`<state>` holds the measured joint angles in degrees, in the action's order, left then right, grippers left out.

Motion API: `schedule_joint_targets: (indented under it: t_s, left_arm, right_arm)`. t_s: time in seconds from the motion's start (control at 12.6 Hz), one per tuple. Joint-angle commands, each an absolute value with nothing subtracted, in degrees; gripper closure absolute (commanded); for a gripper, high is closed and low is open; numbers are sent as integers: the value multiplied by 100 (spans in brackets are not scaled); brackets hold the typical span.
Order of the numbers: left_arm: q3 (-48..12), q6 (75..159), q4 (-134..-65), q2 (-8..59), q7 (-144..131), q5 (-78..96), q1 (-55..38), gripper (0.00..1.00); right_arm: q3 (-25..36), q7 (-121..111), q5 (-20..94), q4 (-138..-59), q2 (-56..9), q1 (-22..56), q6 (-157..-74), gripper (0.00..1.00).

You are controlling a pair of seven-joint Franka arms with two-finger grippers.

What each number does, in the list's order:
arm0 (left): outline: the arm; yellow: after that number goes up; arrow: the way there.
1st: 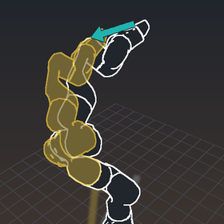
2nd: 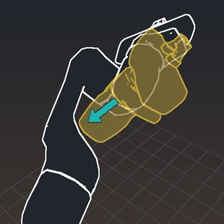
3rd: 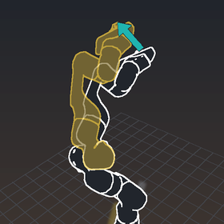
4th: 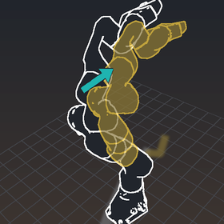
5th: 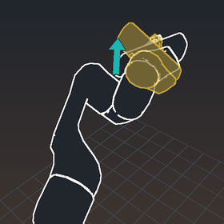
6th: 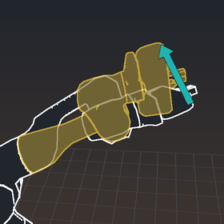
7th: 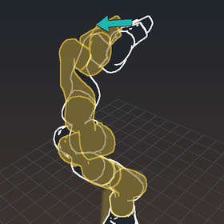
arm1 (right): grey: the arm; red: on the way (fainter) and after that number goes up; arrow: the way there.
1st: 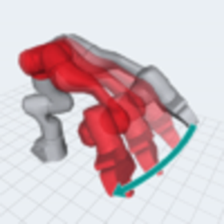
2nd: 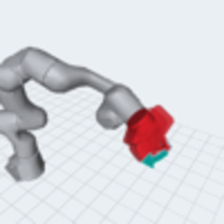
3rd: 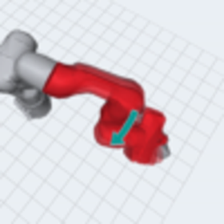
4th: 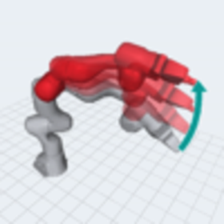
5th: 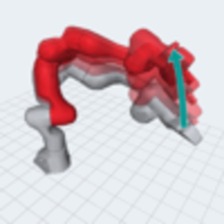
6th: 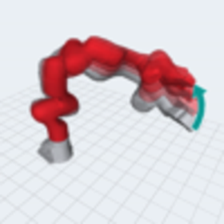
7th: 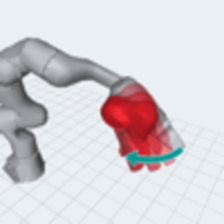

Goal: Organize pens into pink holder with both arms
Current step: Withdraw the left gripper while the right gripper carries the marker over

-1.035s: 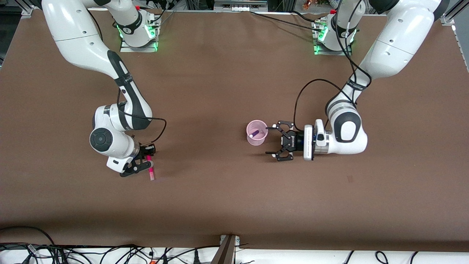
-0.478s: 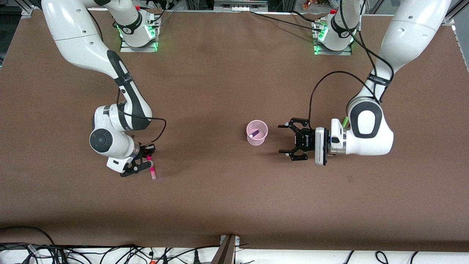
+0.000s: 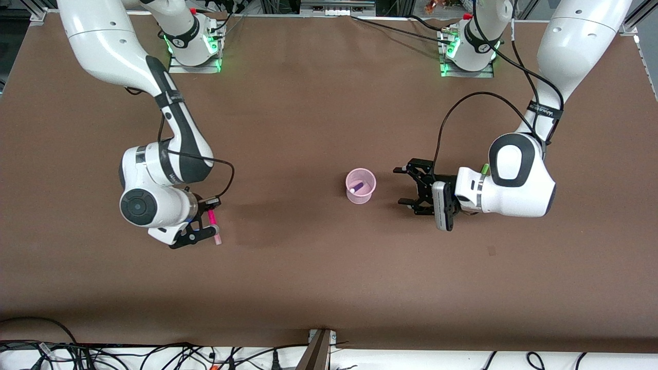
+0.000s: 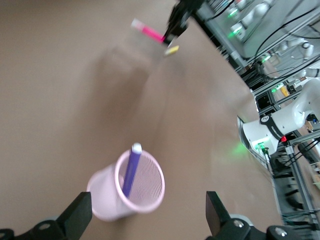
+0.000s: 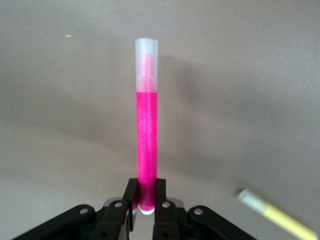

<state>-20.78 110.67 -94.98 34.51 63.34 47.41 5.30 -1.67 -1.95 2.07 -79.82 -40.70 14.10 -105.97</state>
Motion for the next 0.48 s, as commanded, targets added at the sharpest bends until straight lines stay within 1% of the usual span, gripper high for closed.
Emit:
schedule_joint_targets:
  t_s: [0.0,0.24,0.4]
  left_arm:
    - [-2057,10628,-9318,3428,5059,3889,545,0]
    - [-1926,9548,-8721,3375,3758,3123,597,0]
    - [-1802,9011,-8185,3314,2939,2499,598,0]
  right_arm:
    - [-237,630,779,-7560,-4087,1564,-9977,100]
    - [-237,1394,1737,-7427,-4087,1626,-9642,100]
    - [-237,2045,2370,-7418,-4078,1739,-9598,100]
